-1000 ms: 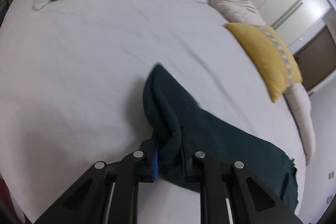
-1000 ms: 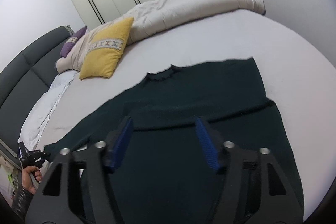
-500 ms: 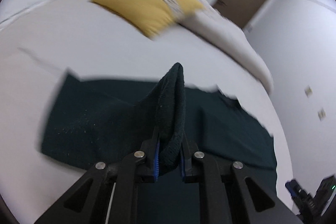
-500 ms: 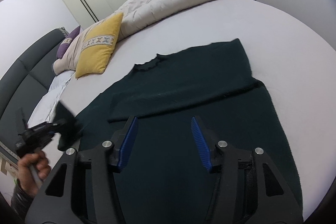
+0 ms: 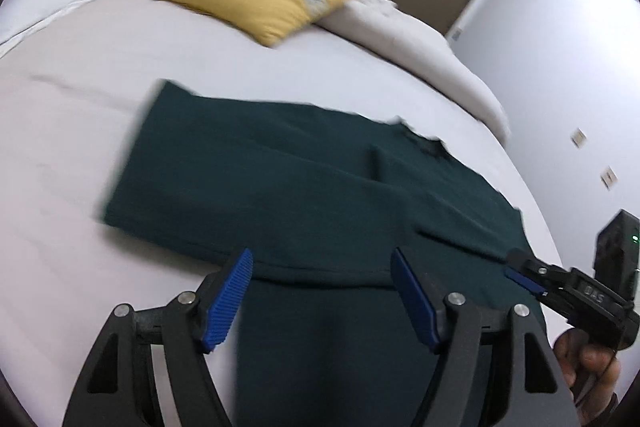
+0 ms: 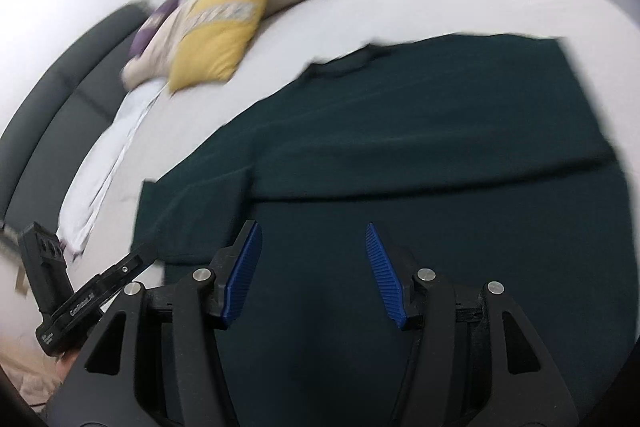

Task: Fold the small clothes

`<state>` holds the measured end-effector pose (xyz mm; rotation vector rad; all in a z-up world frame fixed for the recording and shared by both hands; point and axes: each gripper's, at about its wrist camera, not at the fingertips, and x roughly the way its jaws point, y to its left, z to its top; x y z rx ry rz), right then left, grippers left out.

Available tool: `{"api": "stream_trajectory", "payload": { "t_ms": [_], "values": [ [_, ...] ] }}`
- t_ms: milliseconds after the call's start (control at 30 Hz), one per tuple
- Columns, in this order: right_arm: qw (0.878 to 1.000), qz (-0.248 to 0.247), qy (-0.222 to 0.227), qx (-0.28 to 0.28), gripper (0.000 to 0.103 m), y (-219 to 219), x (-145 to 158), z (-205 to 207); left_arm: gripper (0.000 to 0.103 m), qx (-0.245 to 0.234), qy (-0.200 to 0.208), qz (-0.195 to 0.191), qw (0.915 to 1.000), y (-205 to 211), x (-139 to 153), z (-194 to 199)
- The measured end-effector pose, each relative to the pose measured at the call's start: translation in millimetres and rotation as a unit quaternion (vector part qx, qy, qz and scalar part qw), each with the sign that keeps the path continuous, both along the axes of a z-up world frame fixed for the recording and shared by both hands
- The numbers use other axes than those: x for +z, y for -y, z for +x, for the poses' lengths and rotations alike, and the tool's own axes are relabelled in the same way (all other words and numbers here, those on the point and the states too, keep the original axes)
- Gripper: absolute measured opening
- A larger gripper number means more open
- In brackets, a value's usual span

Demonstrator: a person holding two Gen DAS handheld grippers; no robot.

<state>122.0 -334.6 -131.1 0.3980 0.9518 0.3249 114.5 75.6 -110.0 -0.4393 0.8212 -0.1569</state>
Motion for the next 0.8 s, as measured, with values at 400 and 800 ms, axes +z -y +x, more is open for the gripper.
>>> {"api": "stream_trajectory", "payload": {
  "t_ms": [400,800],
  "values": [
    [0.994,-0.061,-0.056,0.067,0.007,-117,-37,82,0.072,0.072,-0.018,-0.019,0.9971,-83,-11,10],
    [0.997,-0.07,0.044,-0.001,0.006,3,51,93,0.074,0.047,-0.027,0.015,0.9984,-56,0,64]
  ]
}}
